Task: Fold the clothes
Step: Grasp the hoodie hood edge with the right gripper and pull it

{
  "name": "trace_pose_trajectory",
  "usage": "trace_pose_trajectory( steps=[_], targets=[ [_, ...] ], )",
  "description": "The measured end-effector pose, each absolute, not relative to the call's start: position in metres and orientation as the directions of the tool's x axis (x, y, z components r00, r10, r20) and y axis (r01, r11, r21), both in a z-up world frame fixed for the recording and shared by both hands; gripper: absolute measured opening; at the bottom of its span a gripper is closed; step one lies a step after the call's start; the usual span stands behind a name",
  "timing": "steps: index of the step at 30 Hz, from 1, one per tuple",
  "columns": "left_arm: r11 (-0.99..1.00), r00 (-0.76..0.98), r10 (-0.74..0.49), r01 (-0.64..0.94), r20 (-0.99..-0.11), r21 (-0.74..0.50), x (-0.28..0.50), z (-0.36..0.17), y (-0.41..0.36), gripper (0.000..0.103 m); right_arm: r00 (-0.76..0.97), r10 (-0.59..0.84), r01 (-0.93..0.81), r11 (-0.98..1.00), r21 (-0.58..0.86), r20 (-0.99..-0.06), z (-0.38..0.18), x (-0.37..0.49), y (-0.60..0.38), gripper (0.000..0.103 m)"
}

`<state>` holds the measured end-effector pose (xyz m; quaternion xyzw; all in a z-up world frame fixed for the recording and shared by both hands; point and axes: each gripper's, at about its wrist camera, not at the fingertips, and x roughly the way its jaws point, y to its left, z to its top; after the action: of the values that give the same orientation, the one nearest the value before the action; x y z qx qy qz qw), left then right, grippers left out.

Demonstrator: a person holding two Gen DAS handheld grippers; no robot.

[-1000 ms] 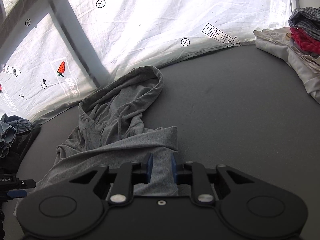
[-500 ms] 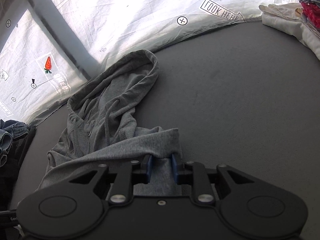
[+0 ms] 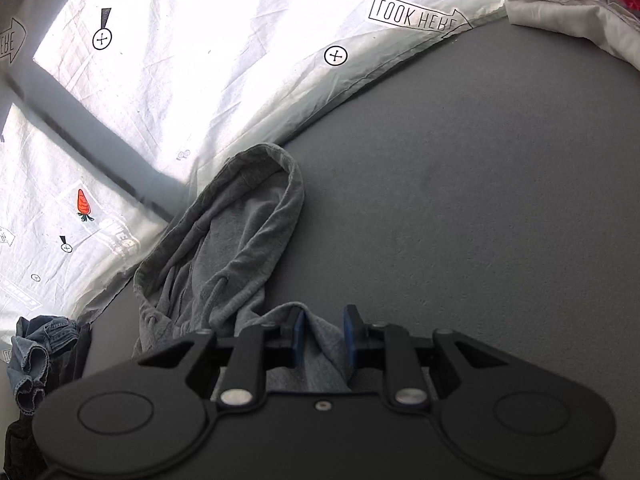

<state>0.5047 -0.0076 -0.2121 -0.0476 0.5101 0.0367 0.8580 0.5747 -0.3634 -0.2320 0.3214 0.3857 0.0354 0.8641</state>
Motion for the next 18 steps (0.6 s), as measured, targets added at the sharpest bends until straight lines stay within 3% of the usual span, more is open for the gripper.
trace_pose_trajectory(
  steps=[3, 5, 7, 9, 11, 18],
  targets=[
    [0.993, 0.479, 0.016, -0.114, -0.878, -0.044, 0.504, -0.212, -0.008, 0.103, 0.722, 0.299, 0.241, 0.737, 0.632, -0.624, -0.233, 0.554, -0.373, 0.031],
    [0.992, 0.48, 0.016, -0.115, -0.877, -0.044, 0.504, -0.212, -0.008, 0.103, 0.726, 0.29, 0.254, 0.731, 0.634, -0.624, -0.232, 0.54, -0.377, 0.032],
    [0.992, 0.48, 0.016, -0.115, -0.877, -0.044, 0.504, -0.212, -0.008, 0.103, 0.727, 0.298, 0.252, 0.722, 0.644, -0.618, -0.231, 0.529, -0.381, 0.028],
    [0.992, 0.48, 0.016, -0.114, -0.877, -0.044, 0.504, -0.212, -0.008, 0.103, 0.73, 0.318, 0.234, 0.715, 0.658, -0.605, -0.23, 0.523, -0.382, 0.014],
    [0.992, 0.48, 0.017, -0.115, -0.877, -0.044, 0.504, -0.212, -0.008, 0.103, 0.728, 0.331, 0.213, 0.723, 0.657, -0.6, -0.229, 0.522, -0.379, 0.008],
    [0.992, 0.481, 0.016, -0.114, -0.877, -0.045, 0.503, -0.212, -0.008, 0.103, 0.683, 0.37, 0.158, 0.768, 0.621, -0.63, -0.235, 0.541, -0.36, 0.007]
  ],
)
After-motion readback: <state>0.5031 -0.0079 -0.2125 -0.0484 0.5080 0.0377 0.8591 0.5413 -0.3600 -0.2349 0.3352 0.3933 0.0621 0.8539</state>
